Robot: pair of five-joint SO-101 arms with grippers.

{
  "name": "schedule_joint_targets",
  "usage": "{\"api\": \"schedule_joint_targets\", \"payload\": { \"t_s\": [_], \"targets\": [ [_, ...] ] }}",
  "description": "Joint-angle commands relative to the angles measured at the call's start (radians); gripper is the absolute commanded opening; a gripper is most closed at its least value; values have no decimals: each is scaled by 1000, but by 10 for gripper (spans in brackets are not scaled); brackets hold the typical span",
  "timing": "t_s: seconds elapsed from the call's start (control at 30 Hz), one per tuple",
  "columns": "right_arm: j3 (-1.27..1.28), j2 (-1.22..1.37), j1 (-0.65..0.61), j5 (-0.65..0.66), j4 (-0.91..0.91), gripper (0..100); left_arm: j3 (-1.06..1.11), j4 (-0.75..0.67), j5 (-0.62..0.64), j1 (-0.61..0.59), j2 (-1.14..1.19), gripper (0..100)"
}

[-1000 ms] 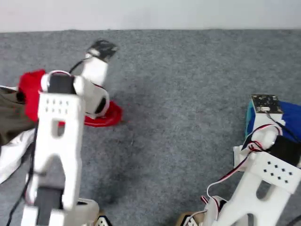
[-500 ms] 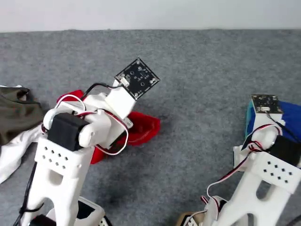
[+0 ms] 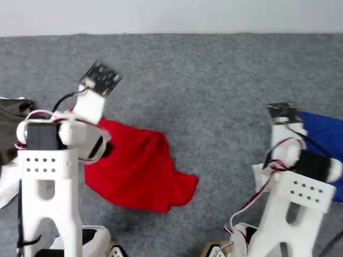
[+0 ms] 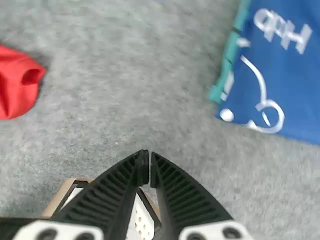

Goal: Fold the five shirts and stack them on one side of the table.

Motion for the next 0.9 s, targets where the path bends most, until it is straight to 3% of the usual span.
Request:
{"api": "schedule_joint_targets", "payload": {
  "t_s": [0.0,0.17,0.33,0.47,0.87],
  "targets": [
    [-8,-13,-180,-6,39,9,177,-34,-135,-126,-28,192],
    [-8,-10,-387,-6,30,9,412,-175,-176,-152,-25,189],
    [-6,-8,-438,-6,2,9,512,-222,-160,-78,-25,228],
    [23,-8,-440,-6,2,9,562,-259,-75,29,-25,247],
    [77,-10,-435,-6,4,9,622,-353,-17,440,-23,250]
  ]
}}
